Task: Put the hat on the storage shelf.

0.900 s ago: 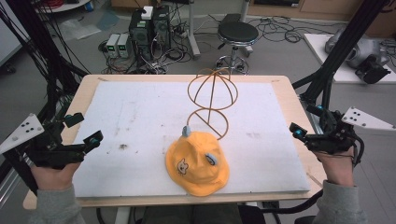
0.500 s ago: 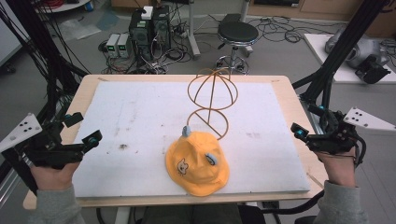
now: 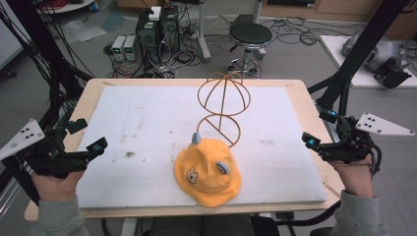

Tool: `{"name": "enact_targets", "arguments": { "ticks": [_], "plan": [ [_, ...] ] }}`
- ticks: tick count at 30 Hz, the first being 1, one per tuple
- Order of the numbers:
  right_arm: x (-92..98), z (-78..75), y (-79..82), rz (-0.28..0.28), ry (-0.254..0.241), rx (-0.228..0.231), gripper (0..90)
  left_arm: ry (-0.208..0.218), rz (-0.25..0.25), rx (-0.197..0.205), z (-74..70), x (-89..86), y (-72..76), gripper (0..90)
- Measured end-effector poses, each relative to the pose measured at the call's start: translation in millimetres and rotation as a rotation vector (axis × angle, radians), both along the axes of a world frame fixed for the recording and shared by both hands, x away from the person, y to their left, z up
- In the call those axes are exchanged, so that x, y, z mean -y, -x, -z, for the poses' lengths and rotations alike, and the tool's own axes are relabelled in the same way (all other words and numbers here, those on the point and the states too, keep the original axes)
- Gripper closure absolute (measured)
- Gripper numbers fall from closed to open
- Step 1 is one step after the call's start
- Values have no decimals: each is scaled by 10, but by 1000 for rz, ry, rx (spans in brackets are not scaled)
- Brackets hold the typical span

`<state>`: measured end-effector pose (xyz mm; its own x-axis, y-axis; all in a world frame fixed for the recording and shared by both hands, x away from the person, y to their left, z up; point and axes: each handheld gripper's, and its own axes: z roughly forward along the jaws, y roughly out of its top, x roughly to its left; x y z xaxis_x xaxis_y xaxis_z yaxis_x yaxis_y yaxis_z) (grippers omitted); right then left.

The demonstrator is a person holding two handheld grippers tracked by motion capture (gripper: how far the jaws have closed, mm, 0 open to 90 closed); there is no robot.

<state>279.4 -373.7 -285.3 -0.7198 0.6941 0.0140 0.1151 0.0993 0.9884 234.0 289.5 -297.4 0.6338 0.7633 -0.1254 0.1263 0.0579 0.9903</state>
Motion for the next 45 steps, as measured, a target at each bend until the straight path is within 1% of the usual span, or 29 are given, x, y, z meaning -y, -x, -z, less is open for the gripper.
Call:
{"name": "enact_targets", "arguments": {
  "ticks": [8,10,15,16,20,22,23,25,26,27,28,29,30,32,33,35,36,39,40,41,42,43,45],
  "plan": [
    [-90,-29,-12,-27,6,0,13,-9,6,-5,12,25,-3,47],
    [-135,-31,-23,-39,15,-3,13,-11,2,-3,8,28,7,47],
    [-196,-26,-46,-52,18,-12,13,-13,-1,0,0,28,43,47],
    [-207,-28,-53,-55,20,-8,13,-16,-1,0,0,30,49,47],
    [-291,-43,-79,-80,27,-13,13,-20,-1,-4,7,34,73,47],
    [-347,-50,-98,-96,32,-16,13,-12,5,-5,13,35,82,47],
    [-413,-50,-121,-112,41,-17,13,-12,4,-4,14,38,87,47],
    [-481,-45,-148,-123,56,-24,13,-16,1,-6,18,35,96,47],
    [-481,-45,-148,-123,56,-24,13,-14,-1,-7,19,37,104,47],
    [-547,-43,-166,-134,62,-28,14,-15,-1,-7,20,39,112,47],
    [-547,-43,-166,-134,62,-28,14,-14,-1,-7,19,45,118,47],
    [-615,-45,-168,-155,71,-28,13,-20,-2,-8,18,49,125,47],
    [-615,-45,-168,-155,71,-28,13,-20,-1,-7,18,58,130,47],
    [-703,-46,-179,-179,81,-34,13,-26,1,-9,19,72,134,47],
    [-703,-46,-179,-179,81,-34,13,-27,0,-11,21,81,137,47],
    [-780,-44,-201,-198,87,-34,14,-32,3,-13,25,96,140,47],
    [-780,-44,-201,-198,87,-34,14,-35,2,-14,26,102,143,47],
    [-858,-35,-233,-206,92,-34,13,-39,3,-16,29,109,152,47],
    [-909,-31,-260,-213,93,-38,13,-42,3,-15,30,106,156,47],
    [-909,-31,-260,-213,93,-38,13,-41,1,-16,31,105,160,47],
    [-964,-28,-287,-222,95,-37,13,-40,1,-16,32,102,164,47],
    [-964,-28,-287,-222,95,-37,13,-41,1,-17,32,97,170,47],
    [-1055,-10,-334,-245,104,-44,13,-38,-1,-15,31,88,183,47]
  ]
}}
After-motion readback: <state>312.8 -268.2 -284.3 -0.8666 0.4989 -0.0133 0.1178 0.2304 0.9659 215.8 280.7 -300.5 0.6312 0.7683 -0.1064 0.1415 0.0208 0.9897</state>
